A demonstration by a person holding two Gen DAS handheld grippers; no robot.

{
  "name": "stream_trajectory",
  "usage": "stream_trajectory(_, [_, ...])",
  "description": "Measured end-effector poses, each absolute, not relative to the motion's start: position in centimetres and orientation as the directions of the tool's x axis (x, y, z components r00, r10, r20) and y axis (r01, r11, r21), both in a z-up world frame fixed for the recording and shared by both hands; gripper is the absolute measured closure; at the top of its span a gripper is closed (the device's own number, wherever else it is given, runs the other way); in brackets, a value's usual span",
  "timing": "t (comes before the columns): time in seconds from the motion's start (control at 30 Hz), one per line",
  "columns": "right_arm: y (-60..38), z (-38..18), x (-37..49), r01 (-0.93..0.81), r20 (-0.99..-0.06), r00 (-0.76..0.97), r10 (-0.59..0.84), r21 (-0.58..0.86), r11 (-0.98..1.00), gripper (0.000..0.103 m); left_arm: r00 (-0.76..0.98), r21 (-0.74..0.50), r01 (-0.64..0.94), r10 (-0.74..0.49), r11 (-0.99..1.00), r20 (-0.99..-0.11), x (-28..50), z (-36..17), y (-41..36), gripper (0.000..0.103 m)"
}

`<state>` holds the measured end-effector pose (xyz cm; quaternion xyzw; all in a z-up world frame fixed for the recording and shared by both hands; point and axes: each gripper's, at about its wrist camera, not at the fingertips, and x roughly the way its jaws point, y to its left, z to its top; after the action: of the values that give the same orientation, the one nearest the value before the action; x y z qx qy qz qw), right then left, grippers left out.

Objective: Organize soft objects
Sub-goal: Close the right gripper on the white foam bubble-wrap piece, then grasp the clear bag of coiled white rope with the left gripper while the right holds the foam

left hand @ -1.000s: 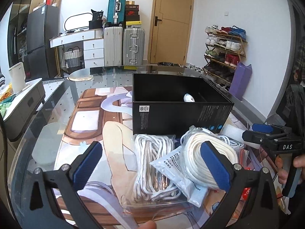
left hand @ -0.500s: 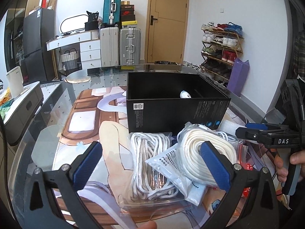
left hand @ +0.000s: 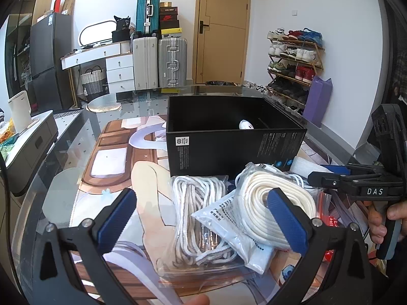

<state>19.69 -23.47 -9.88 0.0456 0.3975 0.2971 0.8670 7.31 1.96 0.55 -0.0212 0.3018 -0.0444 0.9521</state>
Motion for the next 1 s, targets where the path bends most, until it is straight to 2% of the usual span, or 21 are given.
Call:
stream_trajectory(0.2, [-23.3, -9.3, 19.1, -0.514, -0.627, 0.523, 0.577, 0.308, 0.800, 0.048, 0.810, -0.056, 0.071, -0.091, 0.996, -0.580, 7.4, 0.4, 1.9, 0.000])
stream_trajectory(0.43, [-24.0, -7.5, 18.3, -0.537, -0.556, 0.568, 0.607, 0.308, 0.785, 0.049, 0.811, -0.038, 0.073, -0.081, 0.997, -0.580, 7.0, 0.9, 1.5, 0.000])
stream_trajectory(0.63, [-24.4, -6.8, 18.0, -0.540, -0.530, 0.582, 0.617, 0.315, 0.780, 0.049, 0.788, -0.095, 0.149, -0.176, 0.984, -0.590, 6.5, 1.7, 0.2, 0.000])
stream_trajectory(1.0, [-24.6, -6.4, 17.4, -0.551, -0.520, 0.581, 0.626, 0.314, 0.773, 0.049, 0.726, 0.055, 0.318, -0.206, 0.947, -0.656, 6.9, 0.9, -4.4, 0.000])
